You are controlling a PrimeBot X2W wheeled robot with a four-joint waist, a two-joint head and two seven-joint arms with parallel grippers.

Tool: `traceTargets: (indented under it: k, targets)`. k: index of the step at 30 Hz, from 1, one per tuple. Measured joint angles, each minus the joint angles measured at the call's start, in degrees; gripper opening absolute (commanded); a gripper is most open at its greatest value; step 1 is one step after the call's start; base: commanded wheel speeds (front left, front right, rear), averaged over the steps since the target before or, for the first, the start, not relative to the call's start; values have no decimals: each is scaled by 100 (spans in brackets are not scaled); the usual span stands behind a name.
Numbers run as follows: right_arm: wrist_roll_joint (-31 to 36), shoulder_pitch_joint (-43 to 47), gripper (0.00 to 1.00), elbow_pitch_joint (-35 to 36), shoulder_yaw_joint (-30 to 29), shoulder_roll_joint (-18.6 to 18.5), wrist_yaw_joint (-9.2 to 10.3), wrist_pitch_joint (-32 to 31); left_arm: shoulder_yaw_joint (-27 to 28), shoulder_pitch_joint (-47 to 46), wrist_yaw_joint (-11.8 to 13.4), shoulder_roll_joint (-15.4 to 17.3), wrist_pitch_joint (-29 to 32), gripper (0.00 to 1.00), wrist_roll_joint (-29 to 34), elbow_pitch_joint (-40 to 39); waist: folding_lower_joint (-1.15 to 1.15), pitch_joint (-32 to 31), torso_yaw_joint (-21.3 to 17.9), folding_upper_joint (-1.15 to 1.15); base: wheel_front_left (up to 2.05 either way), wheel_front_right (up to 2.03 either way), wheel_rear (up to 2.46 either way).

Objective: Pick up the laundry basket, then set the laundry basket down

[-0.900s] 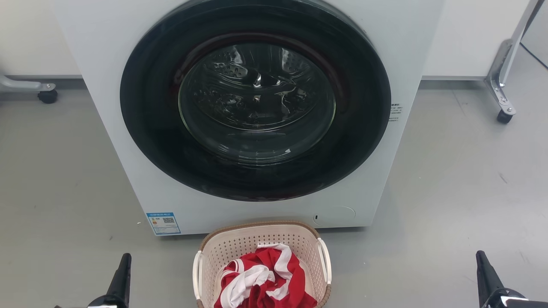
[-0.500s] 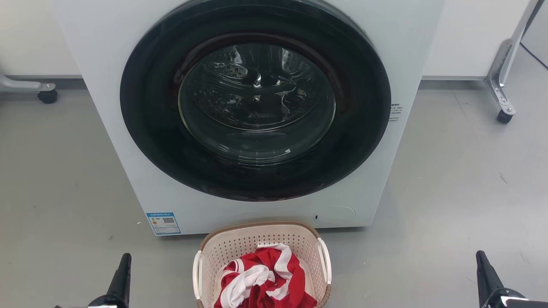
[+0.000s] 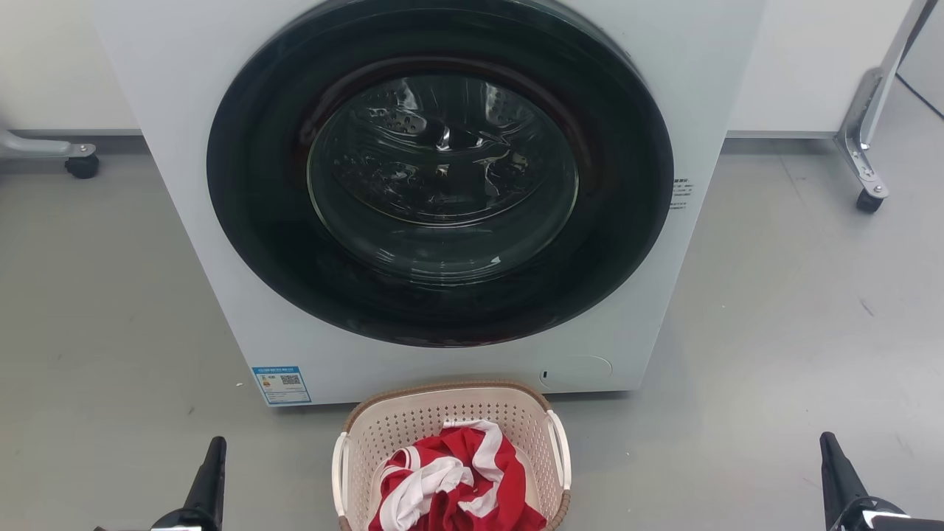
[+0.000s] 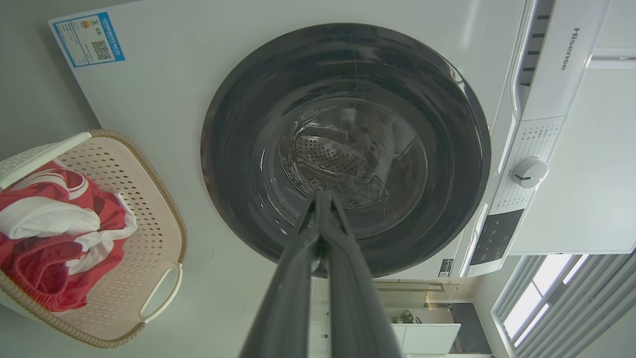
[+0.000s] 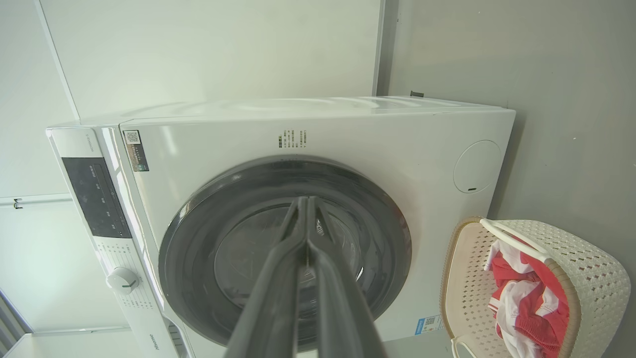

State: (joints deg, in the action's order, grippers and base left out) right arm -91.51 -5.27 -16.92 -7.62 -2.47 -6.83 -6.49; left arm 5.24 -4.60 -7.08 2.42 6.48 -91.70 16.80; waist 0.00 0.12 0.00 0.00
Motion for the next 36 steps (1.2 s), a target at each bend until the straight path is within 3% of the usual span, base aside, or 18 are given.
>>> traceTargets:
  k: [18,19,25,36]
  targets:
    - [0,0,0,0,0,0,0,0,0,0,0,0,0,0,0,0,0,0,0,0,0,0,0]
    - [0,0,100,0,0,0,0,0,0,0,0,0,0,100,0,0,0,0,0,0,0,0,0]
    - [3,294,100,-341,51,125,29,10,-44,345,11,-83,-5,100,0,327,0,0,0,0,0,0,0]
    - [98,318,100,-327,291,123,85,235,-270,364,34,-81,-221,100,224,249,0,4,3,0,0,0,0]
